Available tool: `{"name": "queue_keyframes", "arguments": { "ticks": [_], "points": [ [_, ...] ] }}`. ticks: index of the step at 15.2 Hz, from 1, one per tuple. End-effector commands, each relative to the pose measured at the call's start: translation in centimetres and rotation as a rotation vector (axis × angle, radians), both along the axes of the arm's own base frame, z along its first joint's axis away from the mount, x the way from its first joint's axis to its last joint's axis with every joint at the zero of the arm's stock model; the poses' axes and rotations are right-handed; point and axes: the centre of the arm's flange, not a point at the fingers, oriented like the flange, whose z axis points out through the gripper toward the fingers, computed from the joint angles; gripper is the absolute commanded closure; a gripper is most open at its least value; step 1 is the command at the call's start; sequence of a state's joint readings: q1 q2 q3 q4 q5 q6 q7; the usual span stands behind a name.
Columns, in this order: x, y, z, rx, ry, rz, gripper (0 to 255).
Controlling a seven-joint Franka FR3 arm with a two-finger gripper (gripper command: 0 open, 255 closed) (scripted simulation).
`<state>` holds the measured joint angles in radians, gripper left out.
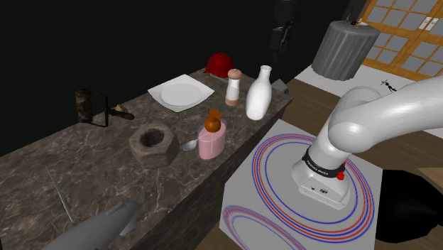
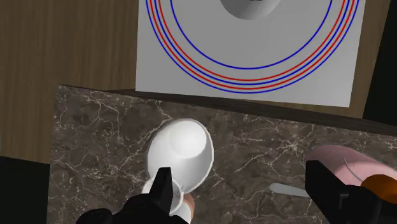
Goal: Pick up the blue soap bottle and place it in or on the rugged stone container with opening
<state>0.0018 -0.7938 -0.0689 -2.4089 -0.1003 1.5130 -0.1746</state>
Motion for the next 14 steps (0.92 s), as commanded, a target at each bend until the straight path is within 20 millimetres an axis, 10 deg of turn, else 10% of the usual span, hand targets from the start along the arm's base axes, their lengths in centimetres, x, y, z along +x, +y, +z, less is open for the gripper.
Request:
{"name": "queue_keyframes", "arguments": {
  "ticks": [1, 14],
  "points": [
    [0.0, 0.0, 0.0, 0.0, 0.0, 0.0, 0],
    [3.8, 14.4, -7.2, 0.025, -0.064, 0.015, 0]
  ]
}}
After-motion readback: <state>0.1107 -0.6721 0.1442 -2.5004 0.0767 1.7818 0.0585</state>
